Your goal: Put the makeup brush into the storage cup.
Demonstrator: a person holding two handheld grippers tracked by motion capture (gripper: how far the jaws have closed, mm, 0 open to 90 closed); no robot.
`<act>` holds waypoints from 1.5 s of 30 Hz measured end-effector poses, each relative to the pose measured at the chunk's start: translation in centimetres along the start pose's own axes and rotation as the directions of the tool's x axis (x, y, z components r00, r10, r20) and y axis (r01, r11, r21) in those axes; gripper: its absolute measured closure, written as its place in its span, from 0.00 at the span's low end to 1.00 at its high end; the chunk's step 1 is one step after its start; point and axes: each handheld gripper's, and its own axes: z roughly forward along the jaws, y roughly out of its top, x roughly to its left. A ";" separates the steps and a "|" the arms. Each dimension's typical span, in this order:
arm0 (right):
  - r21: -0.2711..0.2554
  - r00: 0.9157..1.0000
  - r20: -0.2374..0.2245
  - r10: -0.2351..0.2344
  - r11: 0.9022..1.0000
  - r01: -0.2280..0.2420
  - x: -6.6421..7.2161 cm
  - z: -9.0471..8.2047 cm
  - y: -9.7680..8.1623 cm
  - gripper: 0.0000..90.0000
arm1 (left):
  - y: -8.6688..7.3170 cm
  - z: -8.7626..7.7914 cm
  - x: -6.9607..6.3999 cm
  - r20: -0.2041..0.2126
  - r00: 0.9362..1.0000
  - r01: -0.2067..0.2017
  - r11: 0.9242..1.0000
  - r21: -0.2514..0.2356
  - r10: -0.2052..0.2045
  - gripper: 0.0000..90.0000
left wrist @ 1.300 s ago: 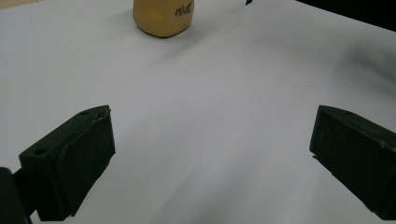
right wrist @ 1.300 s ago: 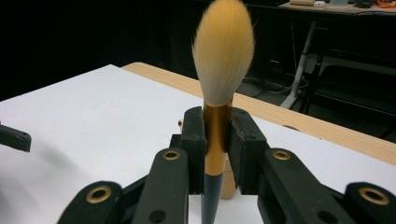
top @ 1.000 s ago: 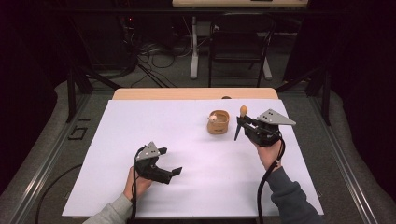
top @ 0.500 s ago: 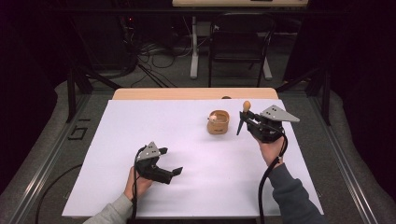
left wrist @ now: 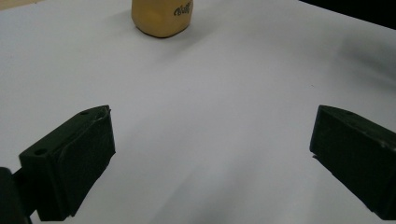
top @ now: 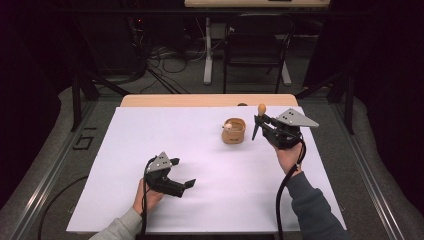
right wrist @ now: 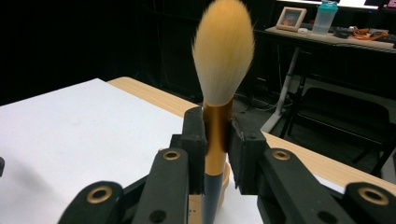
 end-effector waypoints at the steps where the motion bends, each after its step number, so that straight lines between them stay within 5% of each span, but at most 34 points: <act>1: -0.001 1.000 -0.001 0.000 1.000 0.000 0.0 0.1 0.1 0.87 | 0.0 0.0 0.0 -0.001 1.000 0.001 1.000 0.000 -0.001 0.00; 45: -0.102 1.000 -0.028 -0.014 0.995 0.011 0.1 3.7 3.5 0.87 | 0.0 0.1 0.0 0.005 1.000 0.005 1.000 -0.002 -0.005 0.00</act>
